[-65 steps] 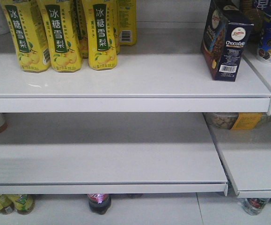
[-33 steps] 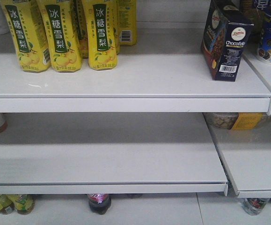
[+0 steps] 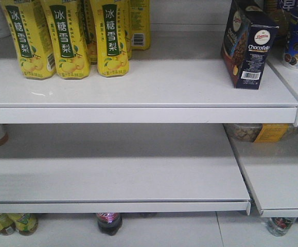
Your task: Left arm holds basket, right arm returns cookies
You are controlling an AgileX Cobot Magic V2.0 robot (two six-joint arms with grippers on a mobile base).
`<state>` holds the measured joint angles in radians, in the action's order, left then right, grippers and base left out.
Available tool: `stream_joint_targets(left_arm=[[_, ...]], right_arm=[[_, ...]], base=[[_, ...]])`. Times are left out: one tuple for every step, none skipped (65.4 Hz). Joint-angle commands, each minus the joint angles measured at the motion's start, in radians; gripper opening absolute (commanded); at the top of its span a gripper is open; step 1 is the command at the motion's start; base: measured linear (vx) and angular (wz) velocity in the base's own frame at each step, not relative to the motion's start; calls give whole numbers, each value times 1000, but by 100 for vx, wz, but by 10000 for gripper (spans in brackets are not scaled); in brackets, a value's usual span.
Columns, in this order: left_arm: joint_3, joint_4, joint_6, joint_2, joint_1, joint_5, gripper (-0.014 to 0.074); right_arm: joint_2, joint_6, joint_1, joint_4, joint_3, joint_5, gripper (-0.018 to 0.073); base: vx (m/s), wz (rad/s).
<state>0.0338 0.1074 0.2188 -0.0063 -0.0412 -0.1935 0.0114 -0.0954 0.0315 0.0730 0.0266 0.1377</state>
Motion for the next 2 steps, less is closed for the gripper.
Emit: stream_joint_targets(left_arm=[[10,15,-5,-22,2,92,-6],[10,15,-5,-22,2,92,-6]], right_arm=[[10,6,1,3,2,-75,-9],[10,6,1,3,2,-75,-9]], base=[[0,0],[0,0]])
